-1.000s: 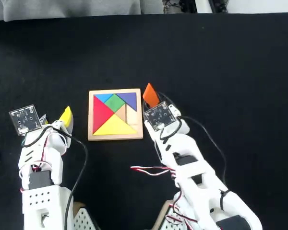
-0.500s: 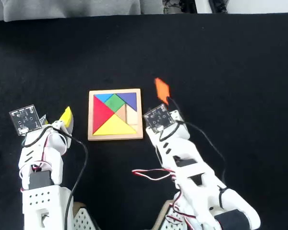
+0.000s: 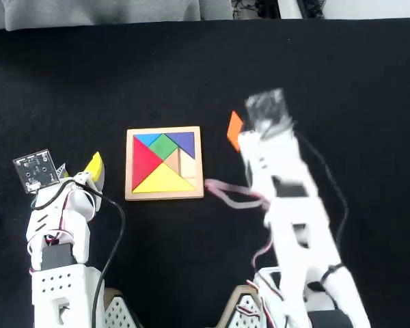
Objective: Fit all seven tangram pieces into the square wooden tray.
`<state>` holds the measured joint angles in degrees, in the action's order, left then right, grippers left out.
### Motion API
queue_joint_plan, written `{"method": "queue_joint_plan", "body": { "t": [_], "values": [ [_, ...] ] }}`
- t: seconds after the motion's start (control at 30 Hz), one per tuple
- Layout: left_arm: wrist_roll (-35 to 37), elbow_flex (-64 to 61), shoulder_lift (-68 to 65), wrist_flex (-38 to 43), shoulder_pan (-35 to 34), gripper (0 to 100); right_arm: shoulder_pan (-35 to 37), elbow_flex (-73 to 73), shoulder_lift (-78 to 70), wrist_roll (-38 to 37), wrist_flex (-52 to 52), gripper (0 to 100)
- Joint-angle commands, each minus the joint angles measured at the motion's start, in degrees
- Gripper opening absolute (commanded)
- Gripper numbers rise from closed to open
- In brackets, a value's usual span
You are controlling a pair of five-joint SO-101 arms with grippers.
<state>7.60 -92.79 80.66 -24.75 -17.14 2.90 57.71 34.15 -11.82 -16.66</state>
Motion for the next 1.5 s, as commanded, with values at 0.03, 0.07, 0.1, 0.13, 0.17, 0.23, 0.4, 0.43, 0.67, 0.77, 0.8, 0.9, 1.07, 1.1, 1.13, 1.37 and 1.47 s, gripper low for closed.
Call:
{"method": "queue_joint_plan", "body": {
  "t": [0.03,0.07,0.1,0.13,0.17,0.23,0.4,0.43,0.67,0.77,0.8,0.9,1.07,1.1,1.13,1.37,1.47],
  "values": [
    [-0.44,0.31,0.70,1.14,0.57,26,5.63,-22.02,-7.78,1.76,-17.41,6.4],
    [-0.44,0.31,0.70,1.14,0.57,26,7.47,-24.40,-11.12,1.14,-17.85,6.4],
    [-0.44,0.31,0.70,1.14,0.57,26,8.97,-26.68,-14.81,0.62,-18.02,6.3],
    [-0.44,0.31,0.70,1.05,0.57,26,9.93,-28.97,-18.68,0.26,-18.11,6.3],
    [-0.44,0.31,0.70,1.05,0.57,26,10.20,-31.43,-22.99,0.70,-18.46,6.3],
    [-0.44,0.31,0.70,1.05,0.57,26,10.02,-35.91,-31.34,0.70,-18.46,6.0],
    [-0.44,0.31,0.70,1.05,0.57,26,9.05,-46.11,-47.87,0.70,-17.41,1.3],
    [-0.44,0.31,0.70,1.05,0.57,26,8.88,-48.13,-50.24,0.70,-17.32,1.1],
    [-0.44,0.31,0.70,1.05,0.57,26,8.79,-60.70,-64.13,0.35,-18.90,1.1],
    [-0.44,0.31,0.70,1.05,0.57,26,8.79,-65.71,-67.65,0.26,-26.90,1.1],
    [-0.44,0.31,0.70,1.05,0.57,26,8.79,-67.30,-68.44,0.18,-29.98,1.1],
    [-0.44,0.31,0.70,1.05,0.57,26,8.79,-71.52,-69.93,0.18,-38.86,1.1],
    [-0.44,0.31,0.70,1.05,0.57,26,9.32,-73.89,-70.64,-6.24,-48.35,1.1],
    [-0.44,0.31,0.70,1.05,0.57,26,9.58,-74.07,-70.55,-7.38,-49.85,1.1],
    [-0.44,0.31,0.70,1.05,0.57,26,9.58,-74.24,-70.55,-8.00,-51.52,1.1],
    [-0.44,0.31,0.70,1.05,0.57,26,7.12,-73.89,-70.29,-12.13,-60.57,1.1],
    [-0.44,0.31,0.70,1.05,0.57,26,5.80,-73.80,-68.62,-12.66,-63.91,1.1]
  ]
}}
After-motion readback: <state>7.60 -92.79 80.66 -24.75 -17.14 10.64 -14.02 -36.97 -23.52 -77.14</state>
